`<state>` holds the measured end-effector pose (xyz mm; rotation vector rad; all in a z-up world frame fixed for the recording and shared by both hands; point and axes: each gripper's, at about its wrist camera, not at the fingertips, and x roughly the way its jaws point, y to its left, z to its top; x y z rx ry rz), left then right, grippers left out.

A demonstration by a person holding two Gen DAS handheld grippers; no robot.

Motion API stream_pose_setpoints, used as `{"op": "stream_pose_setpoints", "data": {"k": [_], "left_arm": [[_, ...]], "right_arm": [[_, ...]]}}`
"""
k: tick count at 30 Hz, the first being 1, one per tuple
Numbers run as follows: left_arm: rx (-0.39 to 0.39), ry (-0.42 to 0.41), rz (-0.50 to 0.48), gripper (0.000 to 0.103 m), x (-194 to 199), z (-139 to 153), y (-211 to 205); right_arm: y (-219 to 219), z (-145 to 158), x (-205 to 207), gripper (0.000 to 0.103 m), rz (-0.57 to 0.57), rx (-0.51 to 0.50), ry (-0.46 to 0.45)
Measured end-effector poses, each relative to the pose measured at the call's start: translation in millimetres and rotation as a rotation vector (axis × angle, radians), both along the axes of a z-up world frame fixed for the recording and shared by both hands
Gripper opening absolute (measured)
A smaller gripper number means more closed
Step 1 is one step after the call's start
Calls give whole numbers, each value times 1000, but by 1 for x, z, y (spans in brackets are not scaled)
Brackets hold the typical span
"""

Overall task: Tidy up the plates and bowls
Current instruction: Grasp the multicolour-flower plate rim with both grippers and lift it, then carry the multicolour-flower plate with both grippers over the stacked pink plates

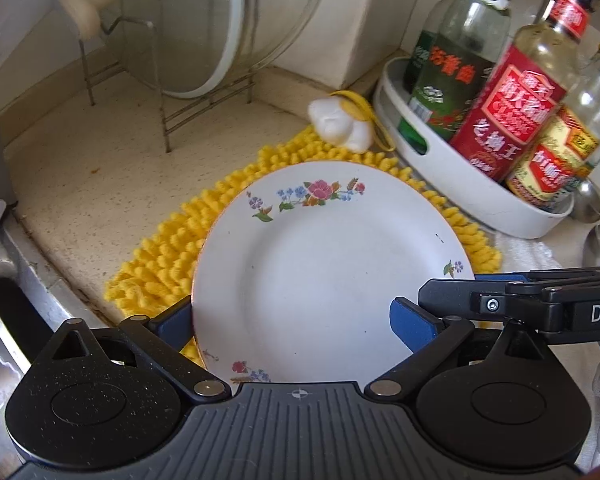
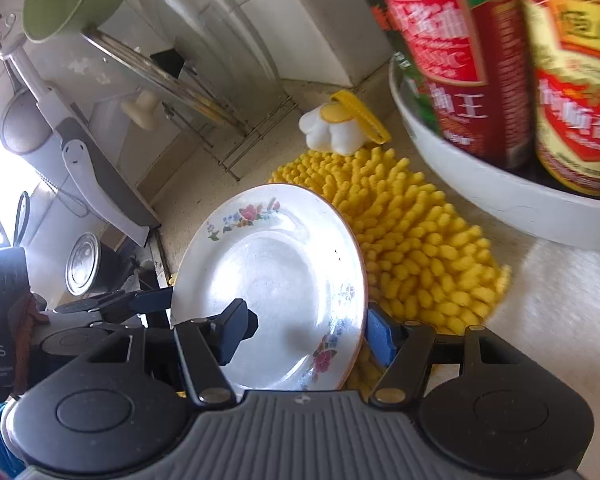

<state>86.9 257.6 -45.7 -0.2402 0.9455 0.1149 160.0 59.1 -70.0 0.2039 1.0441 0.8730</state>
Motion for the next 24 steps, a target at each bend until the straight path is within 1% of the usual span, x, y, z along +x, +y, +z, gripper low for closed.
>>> {"op": "stream_pose_setpoints", "data": {"k": [13, 24], "left_arm": [[9, -19, -87, 101, 5, 10, -38], [35, -45, -169, 101, 6, 21, -74]], "right_arm": [[-45, 8, -17, 65, -119, 21, 6], [-87, 15, -34, 65, -205, 52, -19]]}}
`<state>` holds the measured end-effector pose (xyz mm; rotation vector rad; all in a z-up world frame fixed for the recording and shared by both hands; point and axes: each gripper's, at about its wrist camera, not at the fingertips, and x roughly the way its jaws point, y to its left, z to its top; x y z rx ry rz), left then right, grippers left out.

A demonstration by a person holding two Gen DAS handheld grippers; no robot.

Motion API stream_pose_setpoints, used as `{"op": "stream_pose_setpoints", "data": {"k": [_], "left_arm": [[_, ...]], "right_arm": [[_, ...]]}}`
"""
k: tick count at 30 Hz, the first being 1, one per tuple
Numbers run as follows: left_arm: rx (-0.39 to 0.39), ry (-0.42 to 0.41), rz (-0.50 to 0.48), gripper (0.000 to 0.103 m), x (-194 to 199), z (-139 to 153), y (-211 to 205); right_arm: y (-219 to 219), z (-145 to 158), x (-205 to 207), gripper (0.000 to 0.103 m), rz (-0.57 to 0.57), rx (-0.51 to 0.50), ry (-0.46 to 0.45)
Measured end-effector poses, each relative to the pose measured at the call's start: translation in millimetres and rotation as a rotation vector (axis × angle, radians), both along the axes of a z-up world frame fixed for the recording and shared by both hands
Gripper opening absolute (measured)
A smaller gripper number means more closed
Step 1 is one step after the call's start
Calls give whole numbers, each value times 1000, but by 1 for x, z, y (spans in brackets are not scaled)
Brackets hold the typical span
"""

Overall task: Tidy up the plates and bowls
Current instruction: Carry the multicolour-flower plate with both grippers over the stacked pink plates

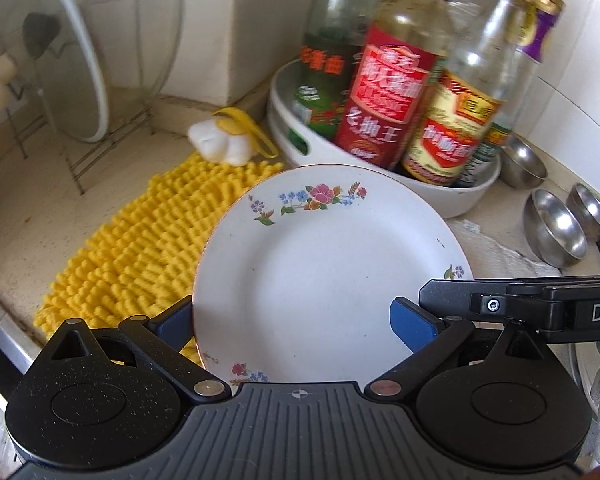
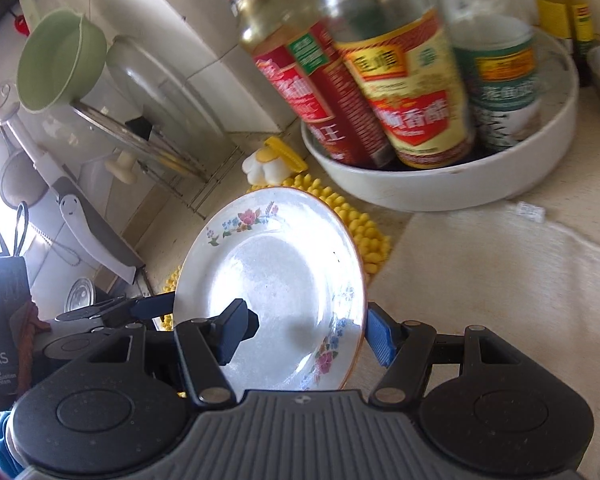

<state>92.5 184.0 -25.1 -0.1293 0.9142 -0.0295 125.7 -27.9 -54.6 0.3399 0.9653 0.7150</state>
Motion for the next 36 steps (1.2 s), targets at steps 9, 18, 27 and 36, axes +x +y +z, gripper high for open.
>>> {"op": "stream_pose_setpoints", "data": {"k": [9, 18, 27, 36], "left_arm": [[21, -31, -90, 101, 3, 11, -47], [35, -45, -188, 101, 7, 17, -98], [42, -53, -263, 101, 6, 19, -138], [51, -56, -313, 101, 5, 20, -170]], "right_arm": [[-53, 11, -13, 65, -91, 21, -25], [-106, 15, -29, 65, -192, 35, -28], [-146, 17, -44, 65, -272, 44, -33], [-175, 16, -56, 65, -327, 55, -34]]}}
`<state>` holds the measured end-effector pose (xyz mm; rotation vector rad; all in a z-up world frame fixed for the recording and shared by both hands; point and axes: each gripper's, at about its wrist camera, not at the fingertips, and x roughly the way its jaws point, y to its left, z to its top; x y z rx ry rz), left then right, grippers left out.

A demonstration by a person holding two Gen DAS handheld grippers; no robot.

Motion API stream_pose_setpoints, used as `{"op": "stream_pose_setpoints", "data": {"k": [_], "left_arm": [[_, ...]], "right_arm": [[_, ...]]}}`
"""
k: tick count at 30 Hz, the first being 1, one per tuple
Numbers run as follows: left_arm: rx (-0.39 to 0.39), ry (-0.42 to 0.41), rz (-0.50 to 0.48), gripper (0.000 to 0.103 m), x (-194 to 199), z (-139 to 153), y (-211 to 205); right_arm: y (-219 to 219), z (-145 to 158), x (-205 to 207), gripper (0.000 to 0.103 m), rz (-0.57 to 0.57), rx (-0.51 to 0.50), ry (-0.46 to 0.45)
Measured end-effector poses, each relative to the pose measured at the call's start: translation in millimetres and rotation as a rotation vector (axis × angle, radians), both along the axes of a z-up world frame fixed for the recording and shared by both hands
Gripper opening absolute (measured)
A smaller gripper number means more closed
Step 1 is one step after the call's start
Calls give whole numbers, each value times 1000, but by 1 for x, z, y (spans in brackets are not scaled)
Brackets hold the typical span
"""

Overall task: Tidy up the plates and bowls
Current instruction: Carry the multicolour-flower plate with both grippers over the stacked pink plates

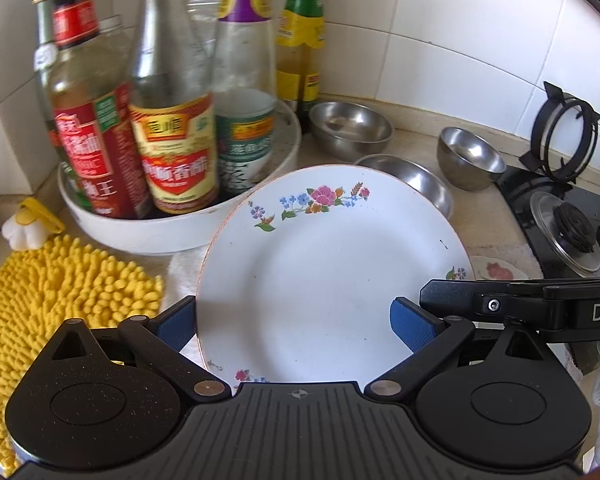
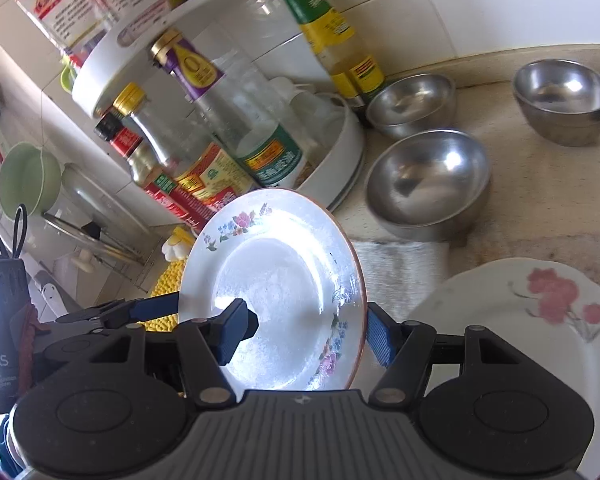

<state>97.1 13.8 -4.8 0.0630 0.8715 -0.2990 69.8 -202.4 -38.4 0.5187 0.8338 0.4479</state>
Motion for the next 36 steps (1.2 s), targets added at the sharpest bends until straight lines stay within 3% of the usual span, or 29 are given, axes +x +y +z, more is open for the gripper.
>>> {"op": "stream_pose_setpoints", "data": {"k": [36], "left_arm": [[16, 13, -253, 100, -10, -10, -121]], "right_arm": [[-111, -8, -65, 65, -264, 16, 23]]}}
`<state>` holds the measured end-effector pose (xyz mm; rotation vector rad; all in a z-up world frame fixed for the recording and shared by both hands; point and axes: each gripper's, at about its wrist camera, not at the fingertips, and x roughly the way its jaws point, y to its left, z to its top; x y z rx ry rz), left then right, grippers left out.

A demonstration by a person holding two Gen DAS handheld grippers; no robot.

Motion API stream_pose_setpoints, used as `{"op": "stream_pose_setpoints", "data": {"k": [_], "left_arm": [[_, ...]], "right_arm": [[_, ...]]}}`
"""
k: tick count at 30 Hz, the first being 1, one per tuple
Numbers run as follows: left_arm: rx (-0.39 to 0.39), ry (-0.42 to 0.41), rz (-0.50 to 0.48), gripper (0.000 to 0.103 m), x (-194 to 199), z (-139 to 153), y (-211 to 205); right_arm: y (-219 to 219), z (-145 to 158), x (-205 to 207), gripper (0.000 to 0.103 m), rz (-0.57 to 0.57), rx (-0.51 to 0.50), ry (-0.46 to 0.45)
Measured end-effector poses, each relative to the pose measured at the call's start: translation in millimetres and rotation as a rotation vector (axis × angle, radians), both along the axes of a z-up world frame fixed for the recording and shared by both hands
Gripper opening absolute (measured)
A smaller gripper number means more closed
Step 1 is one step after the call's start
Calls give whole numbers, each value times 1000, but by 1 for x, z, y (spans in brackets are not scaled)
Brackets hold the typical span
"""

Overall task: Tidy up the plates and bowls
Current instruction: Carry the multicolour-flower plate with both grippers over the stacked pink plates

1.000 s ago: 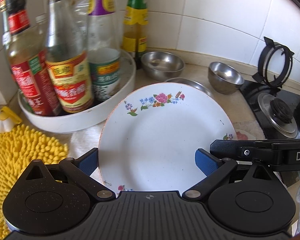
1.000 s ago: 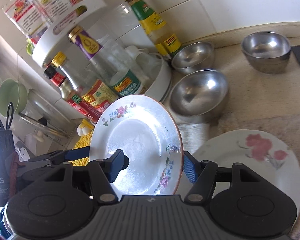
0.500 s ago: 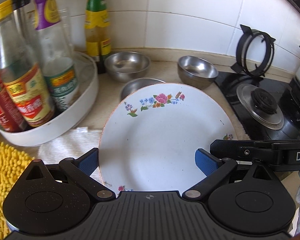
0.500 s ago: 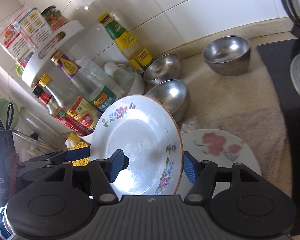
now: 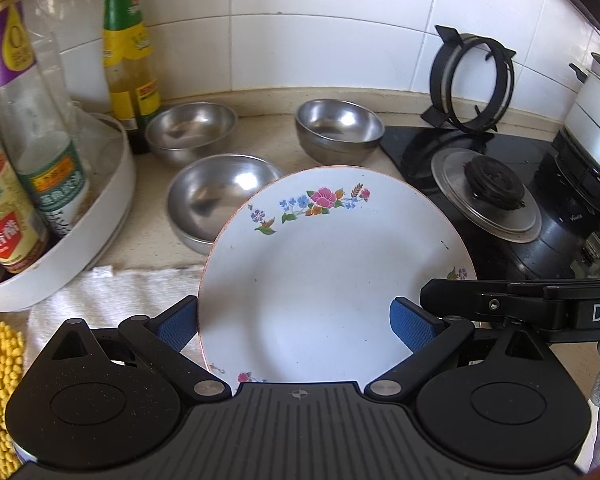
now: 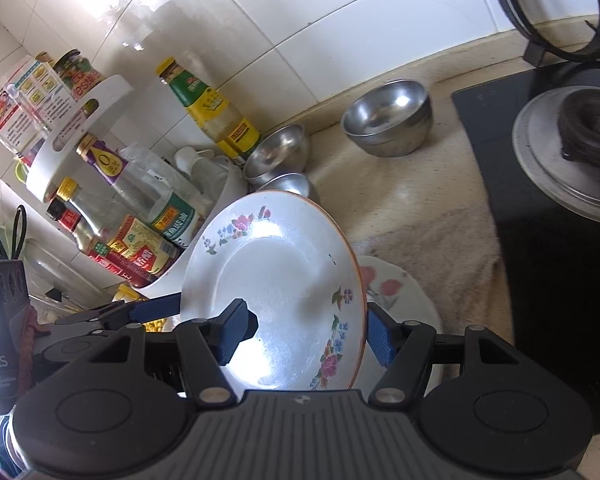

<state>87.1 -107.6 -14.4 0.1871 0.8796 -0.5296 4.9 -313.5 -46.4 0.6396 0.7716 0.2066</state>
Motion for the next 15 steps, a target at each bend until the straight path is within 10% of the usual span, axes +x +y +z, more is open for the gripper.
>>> {"op": "stream_pose_setpoints", "data": {"k": [15], "left_arm": [[9, 38, -24, 100, -12, -11, -26]], "right_arm": [[-27, -11, -17, 65, -13, -6, 40]]}}
